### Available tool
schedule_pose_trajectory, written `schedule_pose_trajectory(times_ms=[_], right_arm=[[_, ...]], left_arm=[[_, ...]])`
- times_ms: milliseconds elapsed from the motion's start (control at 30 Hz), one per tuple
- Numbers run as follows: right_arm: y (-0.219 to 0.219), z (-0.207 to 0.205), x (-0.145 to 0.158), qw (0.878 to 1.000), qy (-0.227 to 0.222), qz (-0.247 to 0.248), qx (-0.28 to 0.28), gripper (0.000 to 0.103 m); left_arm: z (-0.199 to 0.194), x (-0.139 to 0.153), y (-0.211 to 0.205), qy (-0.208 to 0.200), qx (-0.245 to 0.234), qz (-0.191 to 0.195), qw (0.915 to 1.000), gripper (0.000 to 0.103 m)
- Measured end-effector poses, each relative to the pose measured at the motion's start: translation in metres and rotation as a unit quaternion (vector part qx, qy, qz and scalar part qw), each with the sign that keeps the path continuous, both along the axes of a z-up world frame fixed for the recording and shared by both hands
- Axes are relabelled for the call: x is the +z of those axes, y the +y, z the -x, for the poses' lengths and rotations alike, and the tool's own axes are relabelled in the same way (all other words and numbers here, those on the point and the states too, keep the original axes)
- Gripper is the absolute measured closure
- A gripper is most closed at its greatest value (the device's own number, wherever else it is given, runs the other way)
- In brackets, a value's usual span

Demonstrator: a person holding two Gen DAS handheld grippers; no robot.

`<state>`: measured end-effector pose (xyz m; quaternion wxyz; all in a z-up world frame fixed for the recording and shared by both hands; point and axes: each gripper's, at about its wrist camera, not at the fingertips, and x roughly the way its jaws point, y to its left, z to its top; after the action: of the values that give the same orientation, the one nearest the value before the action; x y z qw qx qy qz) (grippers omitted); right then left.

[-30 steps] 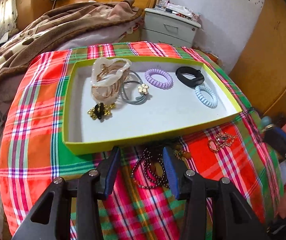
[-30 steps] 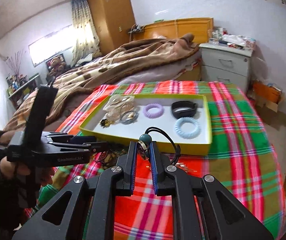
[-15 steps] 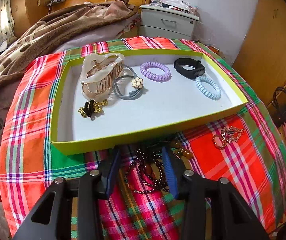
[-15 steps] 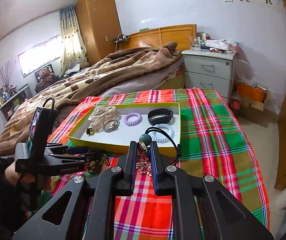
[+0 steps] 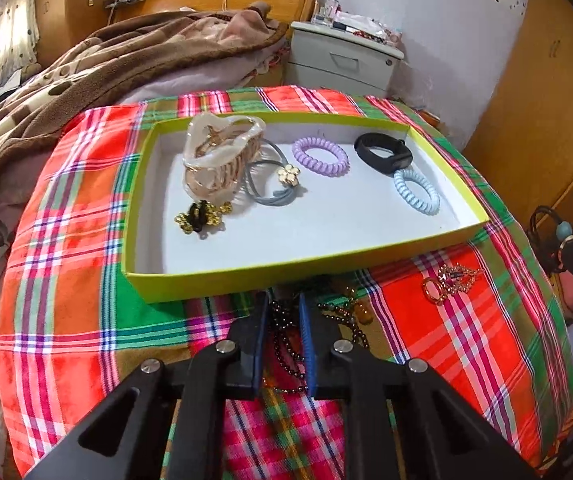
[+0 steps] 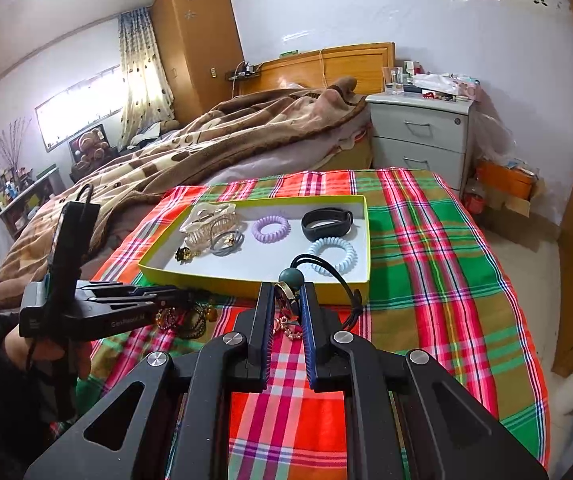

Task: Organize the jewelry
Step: 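Carry the charm hair tie and beaded bracelet into the box and open both tools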

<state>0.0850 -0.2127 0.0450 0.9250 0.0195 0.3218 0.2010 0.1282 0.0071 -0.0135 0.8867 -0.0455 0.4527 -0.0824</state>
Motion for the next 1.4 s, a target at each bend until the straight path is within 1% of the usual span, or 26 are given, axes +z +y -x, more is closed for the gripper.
schedule_pose_trajectory(times_ms=[233,333,567,733,867,933,1100,1333,1400], right_arm=[[0.003,0.001,0.002,1.0,-0.003,-0.001,0.002,0.09],[0.004,0.001,0.004,1.0,-0.005,-0.001,0.001,0.09],[0.006,0.002,0.011,1.0,-0.013,-0.004,0.005,0.09],[0.013,-0.007,0.019,1.0,-0.02,0.002,0.01,0.09],[0.022,-0.024,0.021,1.0,-0.01,-0.007,0.024,0.09],[0.029,-0.035,0.018,0.999,-0.001,-0.01,0.035,0.09],[0.049,-0.064,0.007,0.999,0.015,0.005,0.041,0.09],[0.069,-0.1,-0.015,0.997,0.043,0.029,0.049,0.09],[0.075,-0.109,-0.025,0.997,0.054,0.038,0.051,0.09]], left_arm=[[0.012,0.015,0.009,-0.017,-0.002,0.021,0.9996,0.087],[0.017,0.023,0.012,-0.028,0.0,0.023,0.9994,0.087],[0.025,0.052,0.02,-0.058,0.0,0.036,0.9976,0.087],[0.02,0.07,0.024,-0.076,-0.001,0.032,0.9966,0.087],[0.009,0.08,0.027,-0.088,0.001,0.036,0.9954,0.087],[0.002,0.081,0.027,-0.088,0.003,0.037,0.9955,0.087],[-0.017,0.076,0.03,-0.081,0.009,0.053,0.9953,0.087],[-0.04,0.053,0.032,-0.057,0.017,0.07,0.9957,0.087],[-0.045,0.046,0.033,-0.051,0.02,0.068,0.9962,0.087]])
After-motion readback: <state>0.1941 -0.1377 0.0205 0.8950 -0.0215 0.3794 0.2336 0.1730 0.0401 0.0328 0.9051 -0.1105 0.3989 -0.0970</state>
